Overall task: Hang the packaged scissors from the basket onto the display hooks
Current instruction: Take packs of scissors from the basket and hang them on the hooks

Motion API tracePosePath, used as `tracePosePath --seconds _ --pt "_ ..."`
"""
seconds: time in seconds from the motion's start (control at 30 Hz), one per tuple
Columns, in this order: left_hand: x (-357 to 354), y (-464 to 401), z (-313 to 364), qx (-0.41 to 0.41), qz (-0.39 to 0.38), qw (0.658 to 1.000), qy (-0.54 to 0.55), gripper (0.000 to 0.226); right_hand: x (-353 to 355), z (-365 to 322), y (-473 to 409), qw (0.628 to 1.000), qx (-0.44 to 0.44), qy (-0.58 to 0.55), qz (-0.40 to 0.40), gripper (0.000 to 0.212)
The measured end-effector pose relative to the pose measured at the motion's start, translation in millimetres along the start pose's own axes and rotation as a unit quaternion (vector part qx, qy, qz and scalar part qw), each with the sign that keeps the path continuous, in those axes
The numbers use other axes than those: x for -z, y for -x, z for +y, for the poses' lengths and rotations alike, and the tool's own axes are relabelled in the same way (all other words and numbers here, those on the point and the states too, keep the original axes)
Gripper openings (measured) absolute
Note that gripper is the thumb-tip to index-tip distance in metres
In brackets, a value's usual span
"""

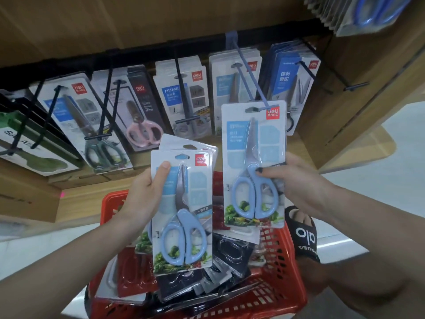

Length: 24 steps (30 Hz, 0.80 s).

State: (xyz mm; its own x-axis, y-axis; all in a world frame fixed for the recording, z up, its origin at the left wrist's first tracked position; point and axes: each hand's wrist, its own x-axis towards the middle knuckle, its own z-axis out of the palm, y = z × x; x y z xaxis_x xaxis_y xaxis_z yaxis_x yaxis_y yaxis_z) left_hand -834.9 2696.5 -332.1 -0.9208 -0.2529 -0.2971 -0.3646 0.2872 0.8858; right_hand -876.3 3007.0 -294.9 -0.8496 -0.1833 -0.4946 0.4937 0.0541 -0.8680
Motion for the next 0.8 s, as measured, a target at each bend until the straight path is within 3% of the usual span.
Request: tracePosePath --seconds 0.33,0.53,0.8 --pt "-3 4 6 0.020 0.007 1.000 0.000 0.052 0 -4 -23 1.000 -0.009 -0.024 0.007 0.037" --pt "-5 7 10 0.028 -0.005 1.000 0.012 0.048 3 -19 -46 0.998 -0.013 0.020 0.065 0.037" --pt "-2 12 9 0.041 -0.034 0.998 0.026 0.049 4 -64 -94 0.996 0.019 0.060 0.069 0.037"
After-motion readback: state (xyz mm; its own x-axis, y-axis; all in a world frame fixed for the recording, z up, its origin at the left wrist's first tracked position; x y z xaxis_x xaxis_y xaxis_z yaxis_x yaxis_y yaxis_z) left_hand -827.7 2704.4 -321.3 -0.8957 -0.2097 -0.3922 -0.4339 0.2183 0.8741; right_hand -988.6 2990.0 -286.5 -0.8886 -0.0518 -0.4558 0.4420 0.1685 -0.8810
